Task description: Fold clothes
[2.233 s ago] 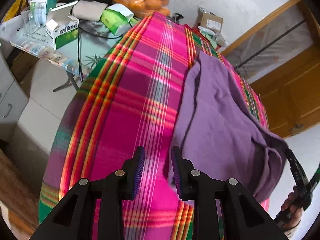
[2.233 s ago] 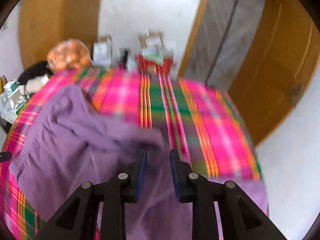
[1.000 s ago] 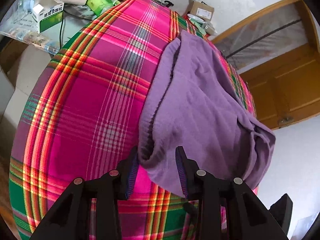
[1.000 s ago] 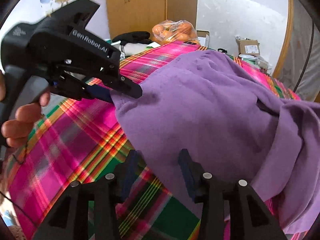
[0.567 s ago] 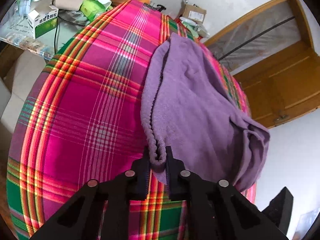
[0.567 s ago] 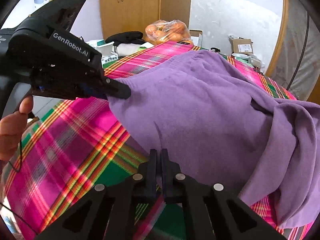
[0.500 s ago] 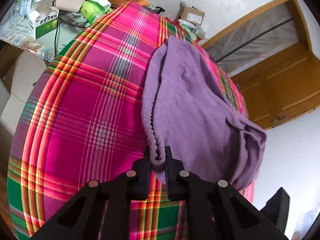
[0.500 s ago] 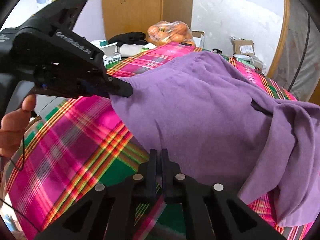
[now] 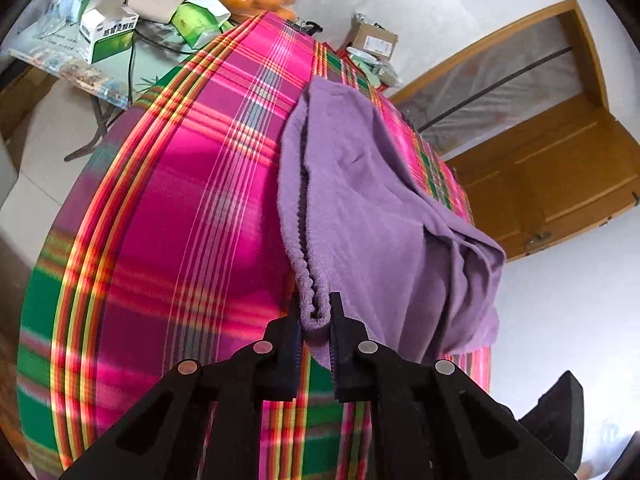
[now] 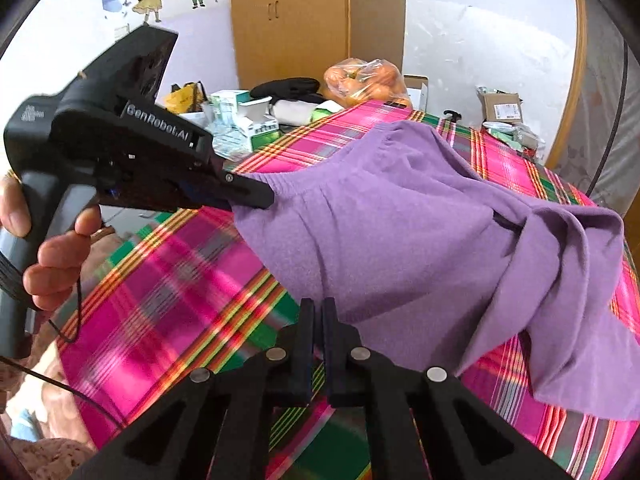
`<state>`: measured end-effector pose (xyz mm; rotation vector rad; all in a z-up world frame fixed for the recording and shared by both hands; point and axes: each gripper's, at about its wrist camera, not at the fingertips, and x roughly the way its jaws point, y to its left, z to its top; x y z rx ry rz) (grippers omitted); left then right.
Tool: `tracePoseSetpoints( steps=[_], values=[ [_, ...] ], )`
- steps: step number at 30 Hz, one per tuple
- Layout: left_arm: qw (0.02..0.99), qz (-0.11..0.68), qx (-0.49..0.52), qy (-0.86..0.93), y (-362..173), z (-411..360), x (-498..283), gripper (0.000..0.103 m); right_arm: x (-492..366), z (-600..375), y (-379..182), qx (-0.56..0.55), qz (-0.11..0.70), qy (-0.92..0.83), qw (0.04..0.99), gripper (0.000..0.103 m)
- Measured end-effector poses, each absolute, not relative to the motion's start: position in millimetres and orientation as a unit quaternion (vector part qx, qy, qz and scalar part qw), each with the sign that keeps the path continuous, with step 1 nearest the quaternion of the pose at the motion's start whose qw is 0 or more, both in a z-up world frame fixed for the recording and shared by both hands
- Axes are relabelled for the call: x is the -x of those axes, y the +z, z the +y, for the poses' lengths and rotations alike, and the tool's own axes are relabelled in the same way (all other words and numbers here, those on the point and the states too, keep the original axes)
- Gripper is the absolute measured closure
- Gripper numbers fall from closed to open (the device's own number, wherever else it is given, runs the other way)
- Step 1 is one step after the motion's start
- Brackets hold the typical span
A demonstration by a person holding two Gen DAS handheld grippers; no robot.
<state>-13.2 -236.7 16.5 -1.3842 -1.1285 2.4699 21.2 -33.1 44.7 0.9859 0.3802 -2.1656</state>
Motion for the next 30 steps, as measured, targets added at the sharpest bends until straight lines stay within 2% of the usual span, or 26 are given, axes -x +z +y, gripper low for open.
tracePoseSetpoints(
  steps=[19,24,30],
  values=[
    [0.035,-0.383,0.448,0.807,8.8,-223.6,-83.6,0.092,-97.5,-8.9,39.1,-0.381,0.161,-0.816,0.404,0.101],
    [0.023,-0.383,0.471,0.794,-9.0,-219.0,-79.9,0.092,-95.9,-6.4,28.1,-0.393,0.162,-0.810,0.404,0.101],
    [0.012,-0.376,0.471,0.798,-6.7,-219.6,-74.8,0.091,-84.6,0.7,21.1,-0.418,0.129,-0.796,0.417,0.100]
  ],
)
